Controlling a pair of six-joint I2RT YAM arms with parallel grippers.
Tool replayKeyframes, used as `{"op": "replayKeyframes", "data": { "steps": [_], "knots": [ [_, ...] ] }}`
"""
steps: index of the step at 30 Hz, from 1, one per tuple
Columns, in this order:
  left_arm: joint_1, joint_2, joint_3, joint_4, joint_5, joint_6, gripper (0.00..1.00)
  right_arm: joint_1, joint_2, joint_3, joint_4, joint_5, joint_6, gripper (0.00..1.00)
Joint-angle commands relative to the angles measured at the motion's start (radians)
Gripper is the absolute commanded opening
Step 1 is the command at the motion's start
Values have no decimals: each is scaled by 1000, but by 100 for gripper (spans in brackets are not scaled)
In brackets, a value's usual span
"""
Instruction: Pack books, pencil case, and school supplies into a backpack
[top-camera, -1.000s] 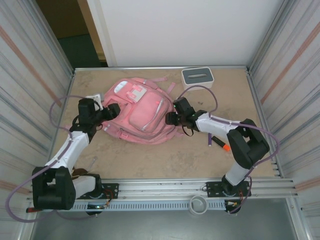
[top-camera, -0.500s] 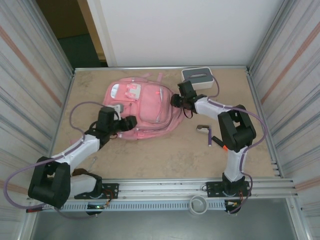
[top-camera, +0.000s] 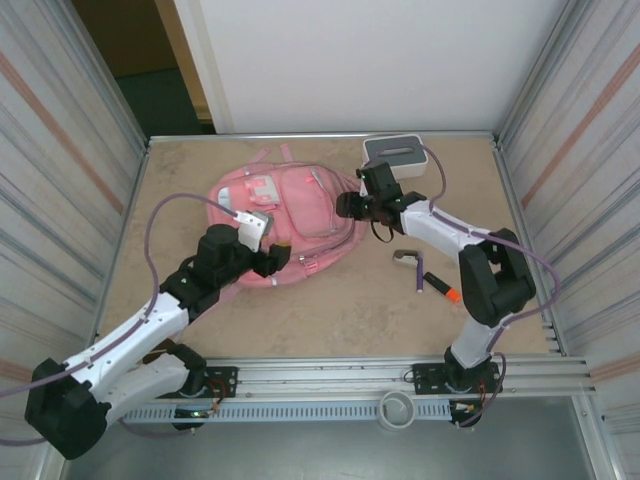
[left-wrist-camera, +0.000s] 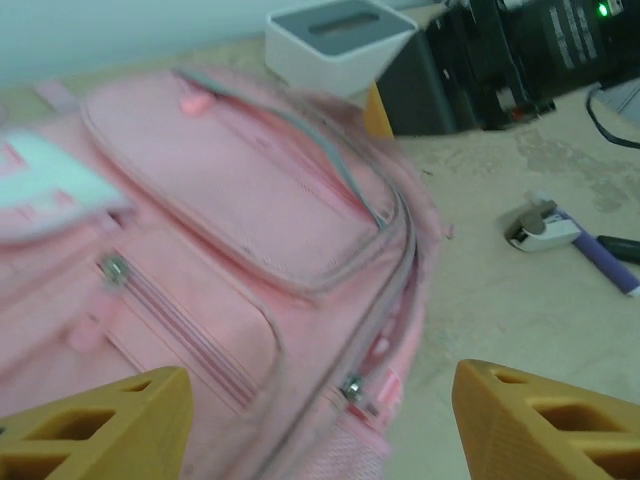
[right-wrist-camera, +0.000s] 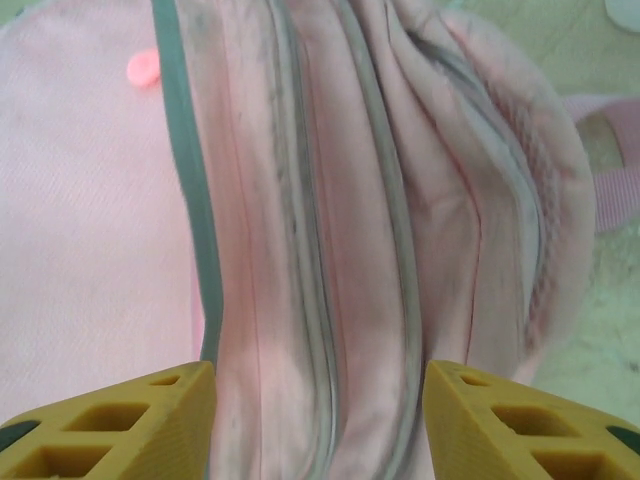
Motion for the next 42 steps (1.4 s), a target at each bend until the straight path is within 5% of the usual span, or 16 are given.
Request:
{"op": "replayKeyframes", "data": {
  "steps": [1, 8, 12, 23, 29, 42],
  "knots": [
    [0, -2, 32, -17, -42, 288, 70, 24, -63, -70, 15, -49, 27, 56],
    [-1, 66, -54, 73, 21, 657, 70, 116, -129, -184, 36, -20, 39, 60],
    [-10, 44, -131, 83, -36, 821, 71, 120, -166, -238, 33, 6, 47, 61],
    [-11, 203, -151, 157, -221, 940, 70, 125, -205, -248, 12, 13, 49, 63],
    [-9, 243, -149, 181, -233, 947, 65, 125, -275, -282, -16, 57, 45, 64],
    [9, 226, -106, 109, -102, 892, 14, 163, -368, -339, 2, 102, -24, 65]
  ]
}}
